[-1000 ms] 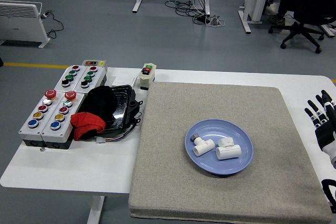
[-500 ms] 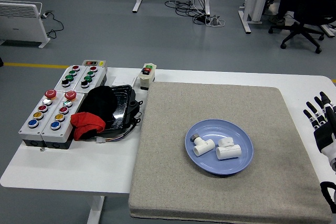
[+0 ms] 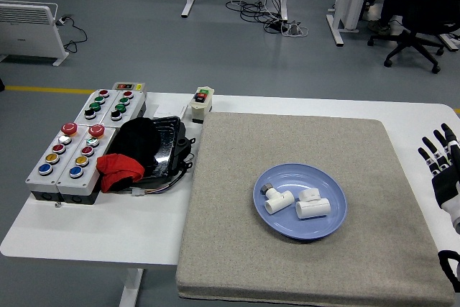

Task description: Pick pipe place plate twice

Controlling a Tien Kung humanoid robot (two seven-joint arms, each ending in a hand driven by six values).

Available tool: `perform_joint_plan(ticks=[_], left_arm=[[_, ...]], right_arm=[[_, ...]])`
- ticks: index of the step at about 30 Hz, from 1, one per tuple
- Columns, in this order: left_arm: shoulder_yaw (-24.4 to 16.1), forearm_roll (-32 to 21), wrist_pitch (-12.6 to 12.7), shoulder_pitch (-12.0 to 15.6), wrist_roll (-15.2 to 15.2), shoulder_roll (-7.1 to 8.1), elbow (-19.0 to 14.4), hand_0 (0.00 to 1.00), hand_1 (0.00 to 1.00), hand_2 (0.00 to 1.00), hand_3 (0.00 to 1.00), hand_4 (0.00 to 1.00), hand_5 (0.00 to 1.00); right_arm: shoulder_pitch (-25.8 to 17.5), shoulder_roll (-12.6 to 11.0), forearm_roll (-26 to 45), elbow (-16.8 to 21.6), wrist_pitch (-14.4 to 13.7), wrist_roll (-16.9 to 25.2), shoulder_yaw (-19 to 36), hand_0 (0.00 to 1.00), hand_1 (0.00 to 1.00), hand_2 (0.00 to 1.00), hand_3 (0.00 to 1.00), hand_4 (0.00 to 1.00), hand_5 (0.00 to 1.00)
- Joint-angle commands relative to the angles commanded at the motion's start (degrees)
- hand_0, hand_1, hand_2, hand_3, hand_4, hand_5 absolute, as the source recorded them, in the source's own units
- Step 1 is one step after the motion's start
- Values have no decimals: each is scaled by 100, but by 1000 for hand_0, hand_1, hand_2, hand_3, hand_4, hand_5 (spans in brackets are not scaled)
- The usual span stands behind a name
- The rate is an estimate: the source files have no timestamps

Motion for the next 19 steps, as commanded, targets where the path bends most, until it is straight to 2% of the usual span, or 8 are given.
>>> perform_joint_plan(ticks=[1, 19], left_arm=[[3, -4, -1, -2, -1, 0, 0, 620, 588, 521, 589, 269, 998], [-2, 15, -12, -15, 18, -1, -3, 620, 588, 521, 588, 267, 998]], right_arm=[[1, 0, -7, -1, 3, -6, 4, 981, 904, 986, 937, 547, 729], [13, 0, -147, 14, -34, 32, 63, 997, 915, 998, 957, 551, 754]])
